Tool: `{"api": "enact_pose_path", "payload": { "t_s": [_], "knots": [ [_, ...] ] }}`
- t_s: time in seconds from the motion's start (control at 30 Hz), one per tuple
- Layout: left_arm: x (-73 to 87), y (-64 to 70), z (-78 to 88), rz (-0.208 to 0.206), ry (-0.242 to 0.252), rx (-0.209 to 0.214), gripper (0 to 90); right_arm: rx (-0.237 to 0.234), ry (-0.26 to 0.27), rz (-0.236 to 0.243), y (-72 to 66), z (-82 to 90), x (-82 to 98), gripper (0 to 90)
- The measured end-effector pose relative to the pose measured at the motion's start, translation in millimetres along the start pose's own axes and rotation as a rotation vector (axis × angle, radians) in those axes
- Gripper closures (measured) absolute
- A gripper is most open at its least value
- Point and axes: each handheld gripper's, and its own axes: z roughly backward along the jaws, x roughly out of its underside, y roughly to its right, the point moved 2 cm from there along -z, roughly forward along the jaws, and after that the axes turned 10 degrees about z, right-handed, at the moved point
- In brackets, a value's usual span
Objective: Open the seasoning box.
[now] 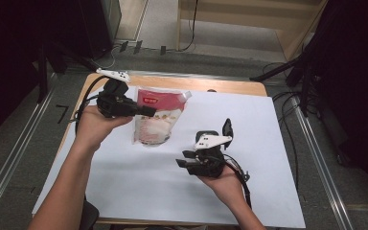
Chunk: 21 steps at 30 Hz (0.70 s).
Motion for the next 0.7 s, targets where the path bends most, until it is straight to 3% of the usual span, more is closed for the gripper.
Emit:
{"api": "enact_pose_path", "payload": {
  "t_s": [0.17, 0.5, 0.7],
  "knots": [
    [0.7, 1.9, -0.6, 0.006, -0.024, 0.007, 90.0, -0.009, 0.001, -0.020, -0.4, -13.0, -7.1, 59.7],
    [1.3, 5.0, -3.5, 0.019, -0.028, 0.018, 90.0, -0.022, 0.000, -0.028, -5.3, -41.8, -12.0, 58.4],
    [3.3, 5.8, -5.7, 0.021, -0.045, 0.021, 90.0, -0.003, 0.004, -0.036, -7.5, -60.5, -11.0, 58.3]
  ]
}}
